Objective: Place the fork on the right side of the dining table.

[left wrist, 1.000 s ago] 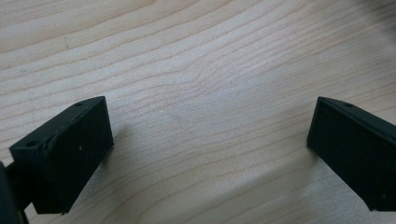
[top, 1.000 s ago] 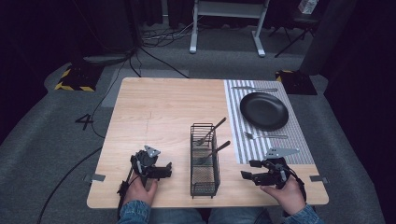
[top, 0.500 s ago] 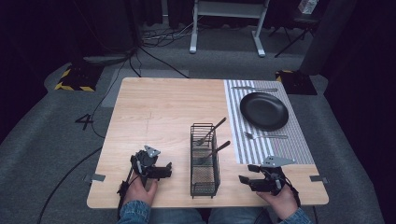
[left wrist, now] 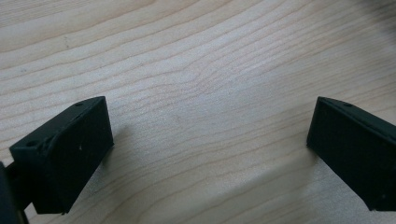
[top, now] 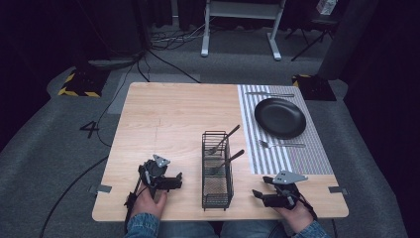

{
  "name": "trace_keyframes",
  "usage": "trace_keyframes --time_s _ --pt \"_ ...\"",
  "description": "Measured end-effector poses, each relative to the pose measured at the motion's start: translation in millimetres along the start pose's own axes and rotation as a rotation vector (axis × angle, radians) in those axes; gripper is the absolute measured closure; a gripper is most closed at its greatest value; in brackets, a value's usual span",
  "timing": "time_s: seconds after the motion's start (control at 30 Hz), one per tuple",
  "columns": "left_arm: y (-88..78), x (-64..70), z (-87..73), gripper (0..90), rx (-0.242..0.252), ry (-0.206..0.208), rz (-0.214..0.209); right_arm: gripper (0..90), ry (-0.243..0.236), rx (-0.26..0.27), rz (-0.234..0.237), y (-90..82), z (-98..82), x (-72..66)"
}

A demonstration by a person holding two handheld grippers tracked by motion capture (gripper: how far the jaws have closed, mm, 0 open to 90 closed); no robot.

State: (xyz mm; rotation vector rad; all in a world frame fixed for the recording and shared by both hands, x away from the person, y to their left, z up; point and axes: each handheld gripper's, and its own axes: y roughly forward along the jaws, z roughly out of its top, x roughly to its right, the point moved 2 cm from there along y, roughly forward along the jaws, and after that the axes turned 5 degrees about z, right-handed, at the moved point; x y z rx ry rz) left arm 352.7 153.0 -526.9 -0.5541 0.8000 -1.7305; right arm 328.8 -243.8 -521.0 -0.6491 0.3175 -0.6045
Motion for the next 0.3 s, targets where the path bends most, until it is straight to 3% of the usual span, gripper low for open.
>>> trace_keyframes --time_s 0.03,0.07,0.3 --pt "0.0 0.0 0.0 0.4 0.0 0.0 0.0 28.2 -0.051 -0.019 -0.011 1.5 -0.6 -1.8" --pt "0.0 0.0 0.0 0.4 0.0 0.0 0.0 25.8 -0.068 -0.023 -0.01 2.1 -0.5 -3.1" --pt "0.0 0.0 -0.1 0.4 0.0 -0.001 0.0 18.3 -0.067 -0.036 0.002 4.0 0.1 -2.9"
